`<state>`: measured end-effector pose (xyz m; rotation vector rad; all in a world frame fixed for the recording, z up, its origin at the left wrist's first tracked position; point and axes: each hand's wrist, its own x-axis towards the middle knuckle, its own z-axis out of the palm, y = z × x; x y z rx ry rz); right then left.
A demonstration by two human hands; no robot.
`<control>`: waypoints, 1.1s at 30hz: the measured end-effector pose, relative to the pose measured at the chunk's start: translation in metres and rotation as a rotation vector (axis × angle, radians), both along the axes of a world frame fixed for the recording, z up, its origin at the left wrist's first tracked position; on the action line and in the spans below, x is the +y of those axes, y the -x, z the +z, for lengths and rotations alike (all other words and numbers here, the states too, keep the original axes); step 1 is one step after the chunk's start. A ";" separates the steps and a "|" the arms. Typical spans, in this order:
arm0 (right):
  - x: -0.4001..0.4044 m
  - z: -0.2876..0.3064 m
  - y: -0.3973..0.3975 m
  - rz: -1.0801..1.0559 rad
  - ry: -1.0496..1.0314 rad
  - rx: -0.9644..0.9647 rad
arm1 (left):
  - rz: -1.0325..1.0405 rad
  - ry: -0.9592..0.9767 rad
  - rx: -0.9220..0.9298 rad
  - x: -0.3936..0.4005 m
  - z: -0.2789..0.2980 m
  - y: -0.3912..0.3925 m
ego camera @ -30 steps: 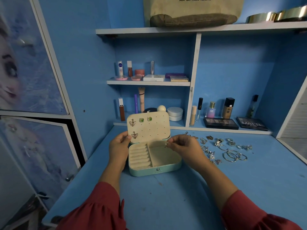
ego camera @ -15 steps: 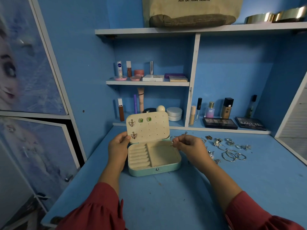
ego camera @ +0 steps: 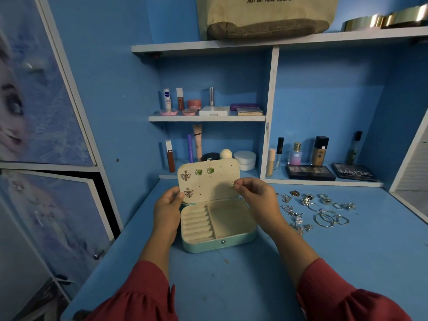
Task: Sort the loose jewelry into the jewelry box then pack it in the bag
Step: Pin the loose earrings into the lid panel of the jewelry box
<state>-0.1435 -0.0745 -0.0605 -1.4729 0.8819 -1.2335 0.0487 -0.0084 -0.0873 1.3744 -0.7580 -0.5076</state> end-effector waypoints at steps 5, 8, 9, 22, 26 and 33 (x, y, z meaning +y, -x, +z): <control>-0.003 0.002 -0.015 -0.029 0.033 -0.032 | -0.003 0.004 0.013 -0.001 0.000 0.000; -0.004 0.007 -0.023 -0.031 0.057 -0.057 | -0.008 0.010 0.015 -0.002 -0.001 -0.001; -0.005 0.009 -0.024 -0.032 0.074 -0.064 | -0.010 0.015 0.014 -0.002 -0.001 -0.001; -0.017 0.016 -0.035 -0.030 0.139 -0.087 | -0.025 0.039 0.004 -0.001 -0.001 -0.001; -0.022 0.017 -0.034 -0.046 0.181 -0.030 | -0.019 0.039 0.005 -0.001 -0.001 -0.001; -0.021 0.019 -0.027 0.029 0.250 0.067 | -0.025 0.048 0.007 -0.001 -0.001 0.000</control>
